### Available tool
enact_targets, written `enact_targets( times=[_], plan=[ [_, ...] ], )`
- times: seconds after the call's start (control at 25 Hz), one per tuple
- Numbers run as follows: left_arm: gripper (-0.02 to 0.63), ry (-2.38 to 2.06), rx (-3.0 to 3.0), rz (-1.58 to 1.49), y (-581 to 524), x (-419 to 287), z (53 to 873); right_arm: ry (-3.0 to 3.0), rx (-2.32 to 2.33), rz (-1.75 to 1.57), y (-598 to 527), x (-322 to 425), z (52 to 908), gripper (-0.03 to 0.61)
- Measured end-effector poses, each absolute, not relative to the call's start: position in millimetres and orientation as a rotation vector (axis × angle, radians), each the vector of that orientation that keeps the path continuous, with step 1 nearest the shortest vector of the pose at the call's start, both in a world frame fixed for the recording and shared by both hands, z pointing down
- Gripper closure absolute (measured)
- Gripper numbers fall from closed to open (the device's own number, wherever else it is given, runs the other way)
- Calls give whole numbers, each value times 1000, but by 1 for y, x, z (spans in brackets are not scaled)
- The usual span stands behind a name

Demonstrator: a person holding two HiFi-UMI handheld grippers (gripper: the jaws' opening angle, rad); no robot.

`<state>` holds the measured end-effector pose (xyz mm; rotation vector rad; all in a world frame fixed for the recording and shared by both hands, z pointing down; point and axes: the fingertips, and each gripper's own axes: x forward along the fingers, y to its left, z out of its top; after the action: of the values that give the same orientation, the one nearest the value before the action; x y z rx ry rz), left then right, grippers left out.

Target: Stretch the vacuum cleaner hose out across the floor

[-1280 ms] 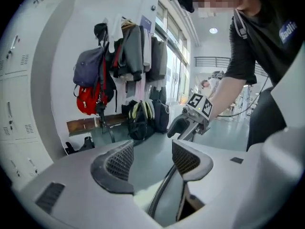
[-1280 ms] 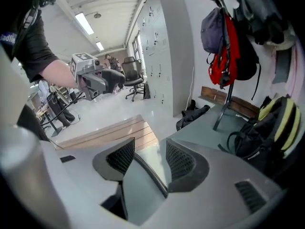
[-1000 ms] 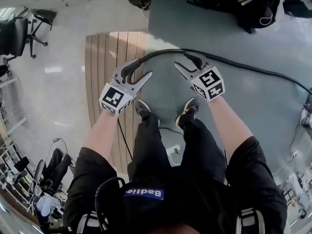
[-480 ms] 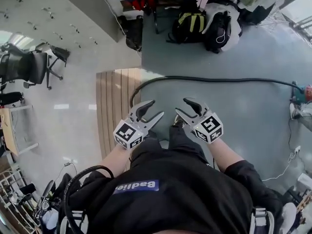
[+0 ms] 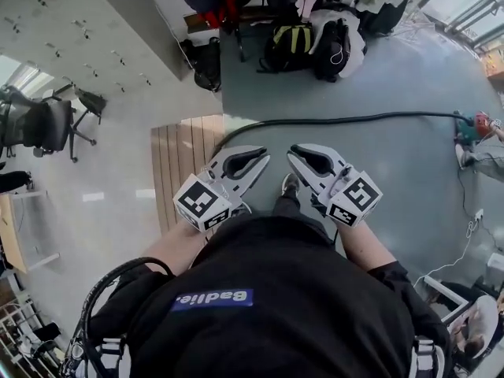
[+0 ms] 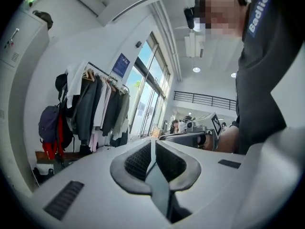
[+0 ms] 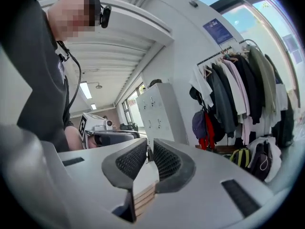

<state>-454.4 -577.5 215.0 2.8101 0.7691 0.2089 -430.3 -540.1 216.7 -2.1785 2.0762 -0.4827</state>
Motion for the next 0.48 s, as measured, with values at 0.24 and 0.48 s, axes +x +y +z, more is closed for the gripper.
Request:
enact_targets(
  times=[0.24,0.48],
  plan=[
    [604,771,2876,166,-572,-502,194,2144,-2121,-421,-544,-493,185,572],
    [606,649,2879,135,-550,-519,177,2249,-2014,-381,-517,-518,170,572]
  ],
)
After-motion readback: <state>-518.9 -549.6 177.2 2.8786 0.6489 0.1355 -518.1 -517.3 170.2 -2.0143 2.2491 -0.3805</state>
